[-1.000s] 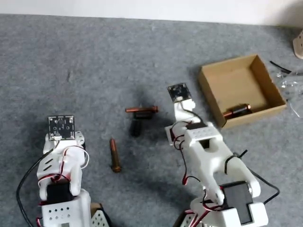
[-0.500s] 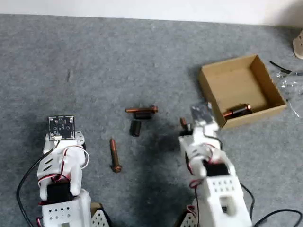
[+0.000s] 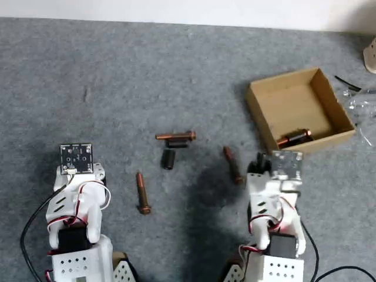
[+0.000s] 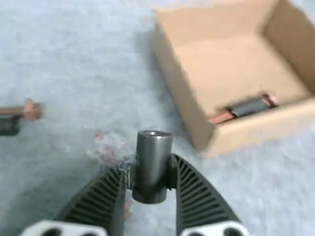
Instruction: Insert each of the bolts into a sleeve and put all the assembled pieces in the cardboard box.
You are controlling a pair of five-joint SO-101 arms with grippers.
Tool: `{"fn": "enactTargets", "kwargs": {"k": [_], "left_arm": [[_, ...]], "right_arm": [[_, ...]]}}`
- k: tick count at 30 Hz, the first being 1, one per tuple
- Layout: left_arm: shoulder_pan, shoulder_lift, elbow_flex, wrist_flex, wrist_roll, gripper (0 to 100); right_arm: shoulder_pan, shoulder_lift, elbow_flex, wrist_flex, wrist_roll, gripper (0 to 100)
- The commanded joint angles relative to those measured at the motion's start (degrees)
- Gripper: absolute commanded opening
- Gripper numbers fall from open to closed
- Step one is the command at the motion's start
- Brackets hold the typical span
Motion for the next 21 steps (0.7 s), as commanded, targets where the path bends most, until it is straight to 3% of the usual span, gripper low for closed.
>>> {"fn": "enactTargets", "kwargs": {"k": [1, 13, 21], "left_arm": [[1.10, -0.66, -1.45, -1.49, 0.26, 1], [1.01, -0.66, 2.24, -7.82, 0.18, 1], [2.15, -0.75, 1.45, 0.18, 2.29, 1]], "right_arm": [[6.99, -0.75, -0.22, 0.40, -3.96, 0.4], [14.81, -0.75, 0.22, 3.03, -4.57, 0.4], [14.73, -0.75, 0.22, 2.95, -4.48, 0.4]]}}
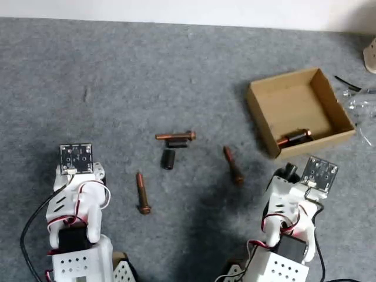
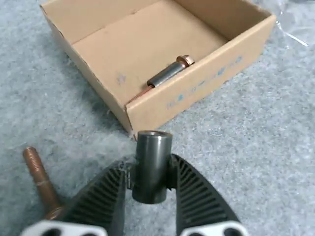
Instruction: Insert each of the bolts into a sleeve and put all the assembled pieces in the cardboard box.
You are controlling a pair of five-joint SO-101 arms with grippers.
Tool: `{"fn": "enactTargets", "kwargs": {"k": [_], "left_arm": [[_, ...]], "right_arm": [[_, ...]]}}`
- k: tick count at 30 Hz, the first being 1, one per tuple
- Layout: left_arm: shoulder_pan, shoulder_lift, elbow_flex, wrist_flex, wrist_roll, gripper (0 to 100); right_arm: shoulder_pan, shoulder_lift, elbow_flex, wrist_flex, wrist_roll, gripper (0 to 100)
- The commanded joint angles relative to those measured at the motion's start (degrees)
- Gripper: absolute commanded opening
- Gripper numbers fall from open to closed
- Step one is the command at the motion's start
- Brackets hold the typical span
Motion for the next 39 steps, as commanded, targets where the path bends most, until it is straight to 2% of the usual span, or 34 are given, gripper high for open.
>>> {"fn": "enactTargets", "kwargs": {"k": [1, 5, 8, 11, 15, 19, 25, 29, 32, 39], "left_arm": [[2.77, -0.57, -1.19, 2.20, 3.87, 1], [6.20, -0.04, -12.53, 12.04, 6.33, 1], [10.59, 5.93, -20.97, 17.85, 7.82, 1], [12.53, 19.21, -29.05, 20.75, 11.43, 1], [12.79, 40.13, -41.71, 21.10, 15.38, 1], [16.04, 58.07, -51.21, 21.36, 18.29, 1], [24.75, 76.79, -52.53, 23.47, 26.29, 1], [26.59, 80.22, -52.18, 24.00, 32.35, 1], [27.12, 80.75, -52.09, 25.93, 33.41, 2], [31.87, 80.84, -51.82, 31.82, 33.49, 24]], "right_arm": [[0.75, -0.75, 0.22, -0.13, -0.44, 0.4], [0.75, -0.75, 0.22, -0.13, -0.26, 0.4], [0.75, -0.75, 0.22, -0.13, -0.26, 0.4], [0.66, -0.75, 0.22, -0.13, -0.26, 0.4], [0.66, -0.75, 0.22, -0.13, -0.18, 0.4], [0.66, -0.75, 0.22, -0.22, -0.18, 0.4], [0.57, -0.75, 0.31, -2.77, -0.18, 0.4], [-0.84, -0.75, 0.40, -2.77, -0.18, 0.4], [-1.01, -0.75, 0.40, -2.77, -0.18, 0.4], [-1.01, -0.75, 0.40, -2.77, -0.18, 0.4]]}}
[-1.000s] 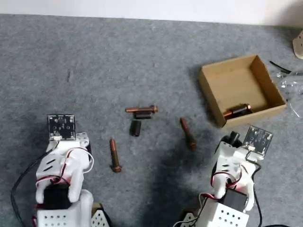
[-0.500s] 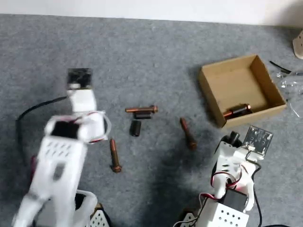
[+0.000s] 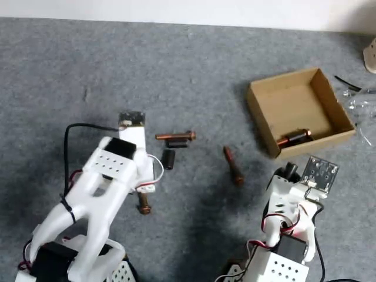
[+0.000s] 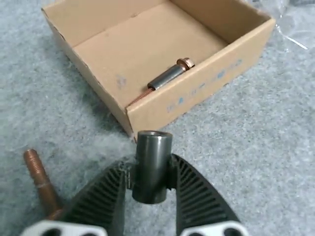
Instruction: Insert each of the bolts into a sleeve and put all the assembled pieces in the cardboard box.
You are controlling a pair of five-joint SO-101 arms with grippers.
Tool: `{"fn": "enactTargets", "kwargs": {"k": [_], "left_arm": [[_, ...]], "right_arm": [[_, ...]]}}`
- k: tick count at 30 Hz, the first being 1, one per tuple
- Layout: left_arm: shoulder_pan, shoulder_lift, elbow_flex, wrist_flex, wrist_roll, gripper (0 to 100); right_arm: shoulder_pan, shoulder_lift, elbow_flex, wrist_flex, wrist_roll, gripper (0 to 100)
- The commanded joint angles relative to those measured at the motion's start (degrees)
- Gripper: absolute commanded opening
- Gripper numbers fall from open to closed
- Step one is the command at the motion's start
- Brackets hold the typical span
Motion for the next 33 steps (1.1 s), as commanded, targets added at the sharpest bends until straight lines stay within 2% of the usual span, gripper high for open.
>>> {"fn": "enactTargets", "kwargs": {"k": [1, 6, 14, 21, 24, 28, 32, 33], "left_arm": [[3.30, -0.13, -1.54, 2.20, 0.70, 25], [4.26, 0.04, 1.27, 1.14, 0.70, 22], [-0.84, 0.04, 8.75, -8.88, 0.70, 18], [-1.19, 0.04, 17.54, -20.40, 0.70, 17], [-1.36, 0.04, 18.95, -21.10, 0.70, 13], [-1.36, 0.04, 19.21, -20.92, 0.44, 0], [-1.45, -0.48, 18.68, -20.75, -0.35, 0], [-1.45, -0.48, 18.15, -20.75, -2.64, 0]], "right_arm": [[-0.92, -0.75, 0.40, -2.24, -0.18, 0.4], [-0.92, -0.75, 0.40, -2.24, -0.18, 0.4], [-0.92, -0.75, 0.40, -2.24, -0.18, 0.4], [-0.92, -0.75, 0.40, -2.24, -0.18, 0.4], [-0.92, -0.75, 0.40, -2.24, -0.18, 0.4], [-0.92, -0.75, 0.40, -2.33, -0.18, 0.4], [-0.92, -0.75, 0.40, -2.33, -0.09, 0.4], [-0.92, -0.75, 0.40, -2.33, -0.09, 0.4]]}}
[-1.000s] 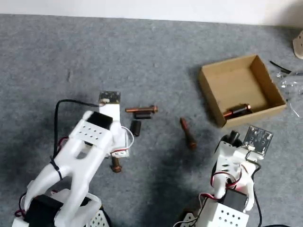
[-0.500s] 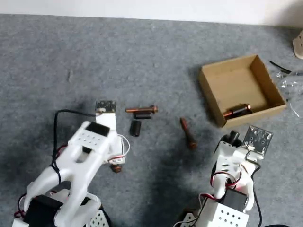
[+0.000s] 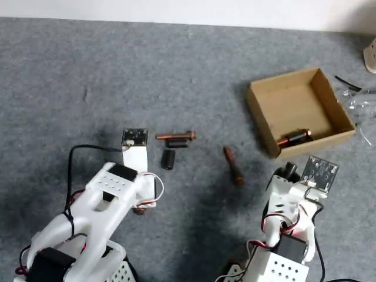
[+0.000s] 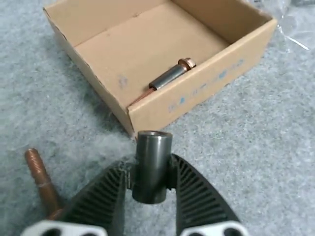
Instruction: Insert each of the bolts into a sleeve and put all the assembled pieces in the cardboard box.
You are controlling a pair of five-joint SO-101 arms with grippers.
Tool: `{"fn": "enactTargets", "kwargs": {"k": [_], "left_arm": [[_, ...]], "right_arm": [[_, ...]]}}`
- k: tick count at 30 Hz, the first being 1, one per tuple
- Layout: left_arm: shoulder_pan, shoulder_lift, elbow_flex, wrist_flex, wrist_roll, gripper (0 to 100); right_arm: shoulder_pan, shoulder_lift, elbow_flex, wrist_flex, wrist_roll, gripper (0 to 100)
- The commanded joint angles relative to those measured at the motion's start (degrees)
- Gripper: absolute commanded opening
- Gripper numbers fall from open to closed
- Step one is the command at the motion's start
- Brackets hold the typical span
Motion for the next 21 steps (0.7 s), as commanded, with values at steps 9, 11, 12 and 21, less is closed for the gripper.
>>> {"fn": "enactTargets", "kwargs": {"k": [9, 11, 12, 21], "left_arm": [[-5.14, 0.22, -16.48, 12.92, -47.56, 0], [-8.13, 0.22, -22.55, 17.58, -56.62, 0], [-9.89, 0.31, -25.71, 19.69, -61.27, 0], [-21.49, 0.75, -36.00, 26.02, -102.59, 0]], "right_arm": [[-0.75, -0.75, 0.40, -2.33, -0.09, 0.4], [-0.75, -0.75, 0.40, -2.33, -0.09, 0.4], [-0.75, -0.75, 0.40, -2.33, -0.09, 0.4], [-0.75, -0.75, 0.40, -2.33, -0.09, 0.4]]}}
